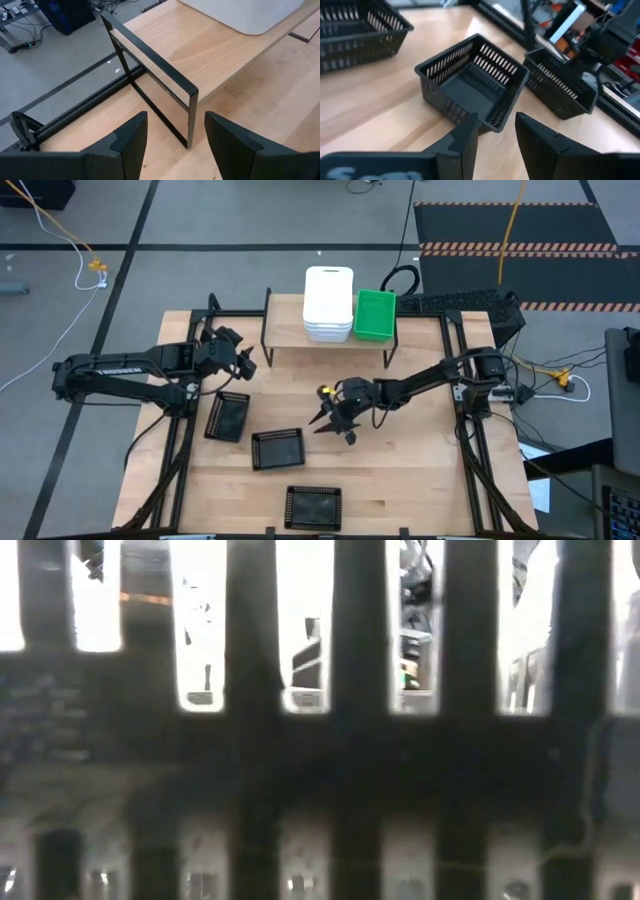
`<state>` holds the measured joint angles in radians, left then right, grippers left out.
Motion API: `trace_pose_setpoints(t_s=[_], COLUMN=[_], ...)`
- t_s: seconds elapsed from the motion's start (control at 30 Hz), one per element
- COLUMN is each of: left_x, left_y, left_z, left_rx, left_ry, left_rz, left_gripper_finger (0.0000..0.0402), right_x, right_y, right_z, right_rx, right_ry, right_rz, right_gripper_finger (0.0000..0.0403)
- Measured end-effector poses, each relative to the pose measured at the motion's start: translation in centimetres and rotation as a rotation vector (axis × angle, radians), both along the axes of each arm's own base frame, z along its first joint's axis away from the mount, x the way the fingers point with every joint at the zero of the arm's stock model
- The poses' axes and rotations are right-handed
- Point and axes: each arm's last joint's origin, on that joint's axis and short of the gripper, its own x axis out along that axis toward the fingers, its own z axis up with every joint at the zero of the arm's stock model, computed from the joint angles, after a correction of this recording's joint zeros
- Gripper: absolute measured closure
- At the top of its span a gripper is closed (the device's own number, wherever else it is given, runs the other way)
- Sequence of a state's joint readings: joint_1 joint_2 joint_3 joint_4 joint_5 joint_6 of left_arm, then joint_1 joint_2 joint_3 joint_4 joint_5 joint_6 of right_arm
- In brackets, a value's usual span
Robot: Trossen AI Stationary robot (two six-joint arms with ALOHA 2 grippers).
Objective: Stack baskets on shelf by color
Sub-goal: Put the top right black bin on the shelf
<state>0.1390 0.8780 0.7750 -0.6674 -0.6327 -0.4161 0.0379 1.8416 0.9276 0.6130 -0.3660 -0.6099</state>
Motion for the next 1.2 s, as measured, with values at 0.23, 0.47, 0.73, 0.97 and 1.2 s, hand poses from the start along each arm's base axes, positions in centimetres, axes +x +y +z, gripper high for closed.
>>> trace_pose_setpoints(t_s=[0.23,0.47,0.73,0.97,1.2], left_x=[0.1,-0.2,-0.2,-0.1,-0.1], left_y=[0.0,-0.1,-0.1,0.0,0.0], left_z=[0.1,-0.2,-0.2,-0.1,0.0], left_rx=[0.004,-0.01,-0.008,0.002,0.004], left_ry=[-0.015,0.025,0.032,0.011,0.01], left_rz=[0.0,-0.004,-0.004,0.001,0.001], left_gripper_finger=[0.0202,0.0202,0.0202,0.0202,0.0202], right_x=[4.2,5.5,5.4,5.8,6.6], right_y=[1.9,2.3,2.3,2.4,2.5], right_z=[1.6,1.7,1.6,0.4,-2.3], right_rx=[-0.264,-0.465,-0.596,-0.607,-0.639], right_ry=[0.155,0.175,0.118,0.097,0.088], right_rz=[0.07,0.218,0.31,0.355,0.373], right_gripper_finger=[0.0284,0.0284,0.0284,0.0284,0.0284])
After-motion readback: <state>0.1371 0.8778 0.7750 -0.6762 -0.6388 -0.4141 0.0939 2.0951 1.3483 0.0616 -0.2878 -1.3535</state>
